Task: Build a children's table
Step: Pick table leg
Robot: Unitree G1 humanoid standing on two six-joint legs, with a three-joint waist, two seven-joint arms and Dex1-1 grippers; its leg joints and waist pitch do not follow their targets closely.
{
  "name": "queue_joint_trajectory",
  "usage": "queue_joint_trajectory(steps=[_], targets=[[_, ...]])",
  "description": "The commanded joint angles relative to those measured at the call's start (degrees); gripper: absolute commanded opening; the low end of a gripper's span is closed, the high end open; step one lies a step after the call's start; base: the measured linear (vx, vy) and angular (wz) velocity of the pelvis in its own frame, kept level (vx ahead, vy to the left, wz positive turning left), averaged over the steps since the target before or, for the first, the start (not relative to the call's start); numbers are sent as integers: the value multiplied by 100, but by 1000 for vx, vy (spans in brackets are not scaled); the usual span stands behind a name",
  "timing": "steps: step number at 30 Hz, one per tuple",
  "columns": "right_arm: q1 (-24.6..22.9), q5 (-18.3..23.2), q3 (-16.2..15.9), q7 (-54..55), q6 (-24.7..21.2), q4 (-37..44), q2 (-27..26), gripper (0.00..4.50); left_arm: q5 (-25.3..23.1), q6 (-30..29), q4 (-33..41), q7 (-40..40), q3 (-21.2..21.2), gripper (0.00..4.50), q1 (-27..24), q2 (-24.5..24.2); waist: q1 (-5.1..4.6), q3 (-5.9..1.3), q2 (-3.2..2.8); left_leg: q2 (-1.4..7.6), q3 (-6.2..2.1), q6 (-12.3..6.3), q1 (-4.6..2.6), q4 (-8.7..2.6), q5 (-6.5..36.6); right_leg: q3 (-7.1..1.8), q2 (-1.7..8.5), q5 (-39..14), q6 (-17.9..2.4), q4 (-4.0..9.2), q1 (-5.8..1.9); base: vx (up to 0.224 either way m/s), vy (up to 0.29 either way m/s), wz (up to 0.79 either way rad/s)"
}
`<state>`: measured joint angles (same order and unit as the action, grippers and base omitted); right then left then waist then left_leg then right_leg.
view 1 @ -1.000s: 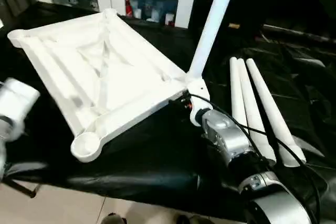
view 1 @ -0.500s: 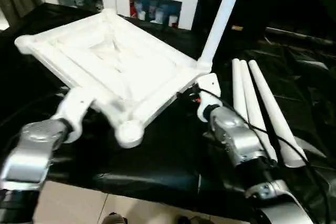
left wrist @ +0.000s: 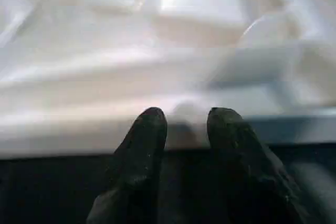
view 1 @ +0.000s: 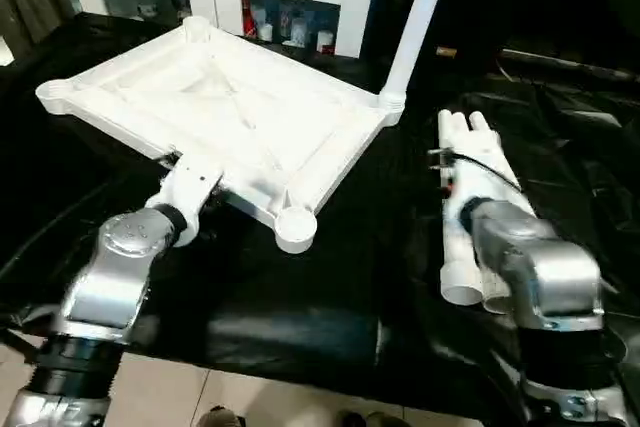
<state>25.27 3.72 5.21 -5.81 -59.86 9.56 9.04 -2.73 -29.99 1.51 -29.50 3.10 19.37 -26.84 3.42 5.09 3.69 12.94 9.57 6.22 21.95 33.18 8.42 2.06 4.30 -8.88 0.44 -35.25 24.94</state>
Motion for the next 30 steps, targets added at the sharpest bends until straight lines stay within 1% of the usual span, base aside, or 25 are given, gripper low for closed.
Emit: queue_joint_trajectory(steps=[1,3,4,5,6,7,8,9,10,12,13,14,16,17,18,20,21,23,24,25,30], targets=[[79,-71,249,152,-564,286,47,449,369,116,423,-495,20,164,-110,-64,5,-487,-165,-91,72,370,-133,-360,1443,-152,113,-1153,-726,352,-305,0,0,0],[70,-106,299,173,-787,282,65,449,756,206,807,-972,43,164,-218,-146,8,-489,-145,-92,79,387,-130,-357,1424,-151,121,-1160,-729,352,-300,0,0,0],[61,-124,298,172,-825,267,77,449,870,217,925,-1115,57,164,-253,-175,3,-489,-160,-93,85,408,-129,-353,1430,-154,120,-1147,-745,349,-295,0,0,0],[68,-114,367,213,-926,229,36,449,1062,102,1124,-1334,106,164,-309,-243,3,-489,-160,-93,85,408,-129,-353,1430,-154,120,-1147,-745,349,-295,0,0,0],[74,-67,407,204,-1036,203,8,449,1149,5,1272,-1481,172,164,-352,-316,-4,-479,-151,-95,90,412,-128,-356,1438,-153,115,-1179,-723,348,-291,0,0,0],[84,-22,439,206,-1138,196,-11,449,1196,-67,1374,-1575,214,164,-383,-362,0,-490,-150,-95,93,413,-138,-348,1440,-153,117,-1186,-708,343,-295,0,0,0],[86,13,470,212,-1232,175,-37,449,1262,-136,1498,-1701,278,164,-417,-421,-3,-476,-146,-101,96,407,-133,-351,1441,-156,115,-1240,-680,344,-290,0,0,0],[84,24,468,210,-1269,174,-39,449,1287,-163,1534,-1733,292,164,-427,-434,-1,-475,-154,-99,94,409,-134,-353,1468,-155,116,-1295,-665,347,-287,0,0,0],[77,75,472,212,-1483,166,-70,449,1405,-289,1720,-1887,367,164,-476,-505,-8,-476,-152,-99,97,419,-142,-350,1486,-156,114,-1356,-633,356,-283,0,0,0],[57,55,463,256,-1591,119,-117,449,1576,-419,1909,-2065,439,164,-512,-580,-8,-470,-163,-102,93,445,-137,-355,1493,-157,112,-1407,-620,353,-279,0,0,0],[53,40,459,271,-1598,94,-126,449,1596,-433,1948,-2092,460,164,-514,-596,-13,-463,-158,-103,88,471,-132,-361,1545,-154,114,-1510,-597,362,-280,0,0,0],[54,13,472,300,-1598,57,-149,449,1639,-475,1998,-2126,475,164,-509,-609,-11,-461,-155,-107,97,478,-149,-352,1597,-159,111,-1581,-569,376,-261,0,0,0],[81,52,615,320,-1694,-54,-295,449,1754,-598,2107,-2194,493,164,-476,-653,-16,-447,-148,-118,95,495,-145,-352,1689,-159,112,-1795,-504,393,-256,0,0,0],[85,59,634,317,-1715,-66,-314,449,1762,-611,2121,-2201,499,164,-474,-667,-22,-445,-141,-120,90,496,-141,-352,1714,-158,111,-1878,-479,399,-259,0,0,0],[62,43,607,319,-1707,-93,-306,449,1795,-627,2145,-2231,510,164,-477,-686,-22,-440,-136,-121,87,501,-149,-352,1789,-156,114,-2052,-423,417,-245,0,0,0],[49,61,653,320,-1755,-128,-344,449,1826,-652,2177,-2241,514,164,-483,-704,-17,-439,-148,-126,81,516,-157,-348,1835,-154,116,-2204,-358,431,-239,0,0,0],[49,61,653,320,-1755,-128,-344,449,1826,-652,2177,-2241,514,164,-483,-704,-20,-435,-142,-127,80,510,-159,-350,1863,-153,108,-2261,-320,442,-231,0,0,0],[65,176,812,311,-1866,-184,-476,449,1864,-749,2242,-2226,522,164,-472,-742,-23,-434,-144,-128,68,518,-151,-356,1885,-146,111,-2328,-291,441,-237,0,0,0],[68,191,825,303,-1875,-186,-490,449,1864,-756,2245,-2223,526,164,-469,-745,-29,-436,-142,-126,64,516,-150,-358,1897,-143,110,-2334,-287,438,-240,0,0,0],[108,213,873,311,-1920,-159,-563,449,1874,-778,2254,-2213,537,164,-454,-747,-37,-431,-139,-133,64,509,-154,-355,1945,-139,103,-2395,-271,448,-225,0,0,0],[149,203,890,330,-1843,-328,-602,449,1897,-828,2291,-2179,574,164,-410,-749,-43,-431,-134,-134,55,523,-166,-351,2014,-132,107,-2553,-223,460,-214,0,0,0]])
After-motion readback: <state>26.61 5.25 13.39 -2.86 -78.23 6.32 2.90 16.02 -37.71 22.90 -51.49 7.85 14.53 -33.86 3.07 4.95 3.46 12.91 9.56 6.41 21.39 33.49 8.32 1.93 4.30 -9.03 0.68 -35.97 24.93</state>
